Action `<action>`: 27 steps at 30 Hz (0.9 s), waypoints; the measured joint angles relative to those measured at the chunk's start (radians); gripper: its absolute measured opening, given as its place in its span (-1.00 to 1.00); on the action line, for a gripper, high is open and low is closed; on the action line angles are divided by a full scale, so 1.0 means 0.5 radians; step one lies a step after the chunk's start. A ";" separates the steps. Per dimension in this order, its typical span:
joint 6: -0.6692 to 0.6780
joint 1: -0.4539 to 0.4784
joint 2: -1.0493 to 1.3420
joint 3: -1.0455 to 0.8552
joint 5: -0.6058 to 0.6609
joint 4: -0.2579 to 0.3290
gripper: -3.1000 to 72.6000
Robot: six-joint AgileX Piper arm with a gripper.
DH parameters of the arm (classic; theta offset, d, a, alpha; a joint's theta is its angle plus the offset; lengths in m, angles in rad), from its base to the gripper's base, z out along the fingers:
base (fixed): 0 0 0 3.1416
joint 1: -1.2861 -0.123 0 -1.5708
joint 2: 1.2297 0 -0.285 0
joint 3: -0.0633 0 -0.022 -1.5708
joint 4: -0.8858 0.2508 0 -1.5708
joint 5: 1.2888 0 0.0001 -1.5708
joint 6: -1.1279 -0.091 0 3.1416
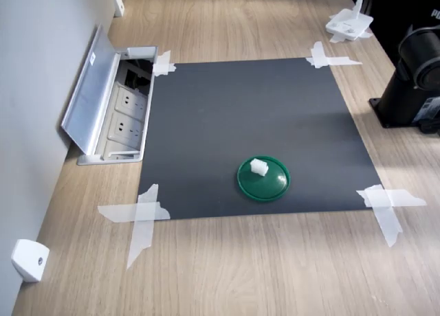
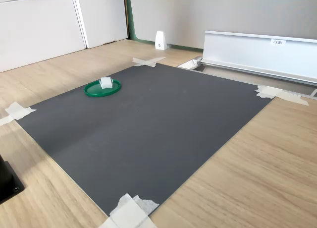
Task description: Grasp a white terminal and put it on the green lid.
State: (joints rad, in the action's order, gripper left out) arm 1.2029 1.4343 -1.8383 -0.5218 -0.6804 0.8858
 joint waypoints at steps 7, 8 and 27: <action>-0.127 0.126 0.397 -0.318 -0.060 0.125 -0.94; -0.150 0.129 0.450 -0.364 -0.065 0.123 -0.94; -0.173 0.129 0.968 -1.150 -0.076 0.027 -0.94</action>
State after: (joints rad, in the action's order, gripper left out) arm 1.1165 1.4988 -1.3544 -1.0970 -0.7185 0.8995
